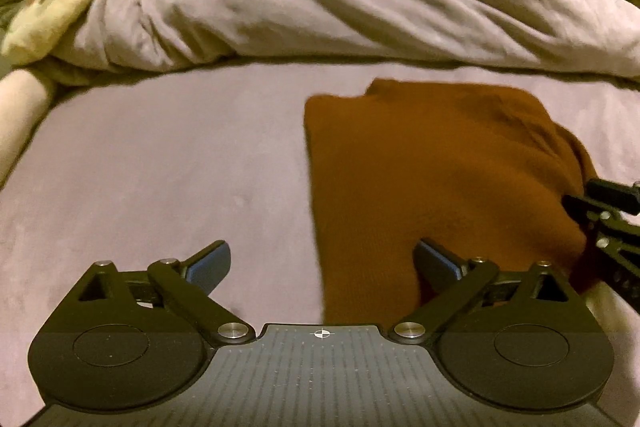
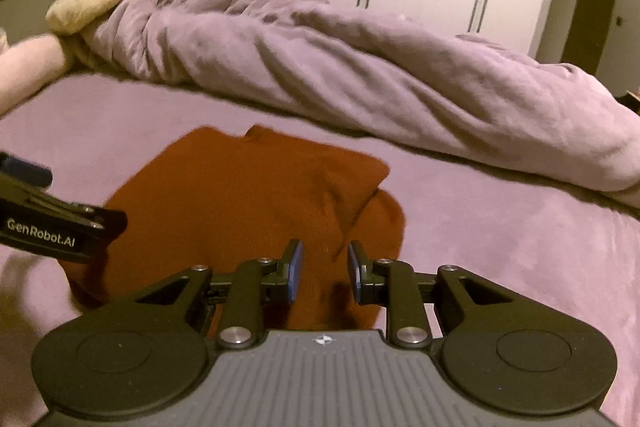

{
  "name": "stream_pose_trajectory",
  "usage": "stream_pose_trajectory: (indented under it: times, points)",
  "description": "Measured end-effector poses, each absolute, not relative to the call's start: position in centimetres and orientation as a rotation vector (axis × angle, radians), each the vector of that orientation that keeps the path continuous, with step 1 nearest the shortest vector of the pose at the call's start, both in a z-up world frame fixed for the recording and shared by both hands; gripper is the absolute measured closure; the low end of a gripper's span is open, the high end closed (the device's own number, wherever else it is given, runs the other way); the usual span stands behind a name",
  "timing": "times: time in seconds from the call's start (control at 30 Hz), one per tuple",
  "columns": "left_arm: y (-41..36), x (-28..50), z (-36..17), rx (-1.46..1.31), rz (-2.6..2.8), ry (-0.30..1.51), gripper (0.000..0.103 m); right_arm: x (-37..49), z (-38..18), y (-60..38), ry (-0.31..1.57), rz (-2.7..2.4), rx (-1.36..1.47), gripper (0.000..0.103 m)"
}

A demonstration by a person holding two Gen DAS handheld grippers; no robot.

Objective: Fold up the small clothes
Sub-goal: 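Release the folded cardigan and lift both grippers away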

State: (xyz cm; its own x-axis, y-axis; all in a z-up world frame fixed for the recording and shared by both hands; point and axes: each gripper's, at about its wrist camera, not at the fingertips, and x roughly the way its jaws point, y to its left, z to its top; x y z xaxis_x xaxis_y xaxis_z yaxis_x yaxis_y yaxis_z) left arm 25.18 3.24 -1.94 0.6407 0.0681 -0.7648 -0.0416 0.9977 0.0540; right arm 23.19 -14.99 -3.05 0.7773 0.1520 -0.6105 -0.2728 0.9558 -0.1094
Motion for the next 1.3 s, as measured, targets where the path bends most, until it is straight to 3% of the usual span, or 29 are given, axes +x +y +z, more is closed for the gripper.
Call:
stream_pose_trajectory:
  times: [0.13,0.4,0.47,0.53,0.7,0.77,0.83,0.97,1.03,1.3]
  points:
    - [3.7,24.8,-2.8,0.024,0.034,0.867,0.000,23.4,-5.5,-15.0,0.670,0.228,-0.296,0.078]
    - [4.6,24.4,-3.2,-0.062,0.039,0.906,0.000,23.1,-5.2,-15.4,0.682,0.226,-0.291,0.070]
    - [4.3,24.0,-2.4,-0.042,0.049,0.900,0.000,23.4,-4.9,-15.0,0.697,0.217,-0.316,0.064]
    - [3.8,22.9,-1.6,0.004,0.051,0.886,0.000,23.2,-4.2,-14.9,0.706,0.191,-0.332,0.051]
    - [3.1,18.2,-1.1,0.023,0.053,0.886,0.000,20.6,-2.4,-16.1,0.745,0.135,-0.301,0.049]
    - [3.1,16.7,-1.0,-0.028,0.047,0.904,0.000,19.3,-2.3,-16.7,0.800,0.122,-0.262,0.042]
    - [3.2,15.5,-0.9,-0.054,0.055,0.915,0.000,17.9,-2.5,-17.1,0.849,0.122,-0.225,0.028]
    - [3.0,14.8,-0.2,-0.031,0.070,0.925,0.000,15.1,-2.4,-17.2,0.904,0.141,-0.198,0.017]
    - [3.1,14.9,0.2,-0.033,0.082,0.931,0.000,14.1,-2.1,-17.1,0.922,0.142,-0.188,0.005]
    - [3.2,15.0,2.0,-0.029,0.080,0.952,0.000,13.9,-0.3,-17.0,0.966,0.145,-0.095,0.004]
